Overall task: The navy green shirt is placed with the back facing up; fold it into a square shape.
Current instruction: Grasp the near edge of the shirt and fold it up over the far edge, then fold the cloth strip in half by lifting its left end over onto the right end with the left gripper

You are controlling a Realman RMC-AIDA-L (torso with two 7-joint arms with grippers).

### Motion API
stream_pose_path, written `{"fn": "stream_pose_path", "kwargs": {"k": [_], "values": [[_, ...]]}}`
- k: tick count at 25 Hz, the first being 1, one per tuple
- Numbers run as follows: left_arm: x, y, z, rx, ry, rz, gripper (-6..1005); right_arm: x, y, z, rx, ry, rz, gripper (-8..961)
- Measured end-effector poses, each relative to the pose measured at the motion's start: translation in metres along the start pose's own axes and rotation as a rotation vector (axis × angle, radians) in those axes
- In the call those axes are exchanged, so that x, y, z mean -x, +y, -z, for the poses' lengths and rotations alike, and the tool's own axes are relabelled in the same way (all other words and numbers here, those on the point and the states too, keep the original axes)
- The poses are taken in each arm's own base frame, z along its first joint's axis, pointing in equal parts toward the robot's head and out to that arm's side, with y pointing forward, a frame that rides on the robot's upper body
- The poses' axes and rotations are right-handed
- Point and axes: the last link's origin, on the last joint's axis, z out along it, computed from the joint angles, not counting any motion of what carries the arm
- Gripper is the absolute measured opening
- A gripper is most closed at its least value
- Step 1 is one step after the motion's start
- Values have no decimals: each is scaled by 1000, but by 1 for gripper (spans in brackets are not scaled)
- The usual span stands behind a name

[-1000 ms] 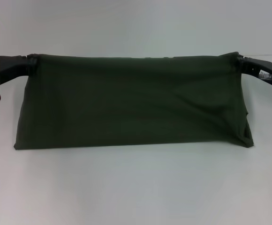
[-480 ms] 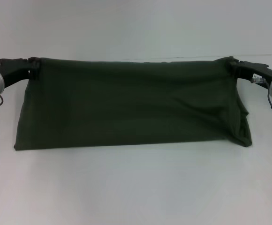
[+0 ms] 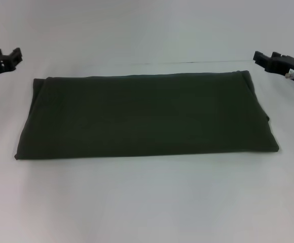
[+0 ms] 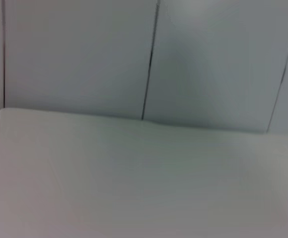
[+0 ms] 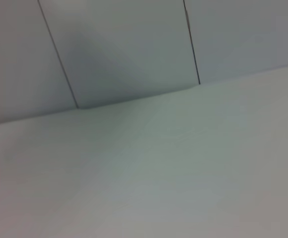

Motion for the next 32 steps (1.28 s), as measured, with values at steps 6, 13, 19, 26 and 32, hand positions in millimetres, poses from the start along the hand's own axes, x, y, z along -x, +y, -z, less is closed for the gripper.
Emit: {"fn": "stream_pose_path", "kwargs": {"k": [6, 13, 19, 26, 32], "values": [[3, 6, 35, 226, 73, 140, 528, 0, -3, 21, 154, -4, -88, 618], [9, 21, 75, 480, 92, 205, 765, -10, -3, 57, 334, 21, -178, 712], [27, 26, 94, 547, 51, 301, 770, -19, 7, 83, 491, 55, -191, 708], [45, 28, 108, 563, 18, 363, 770, -26, 2, 99, 523, 82, -211, 713], [53, 25, 114, 554, -2, 388, 770, -26, -14, 103, 474, 148, -218, 711]]}}
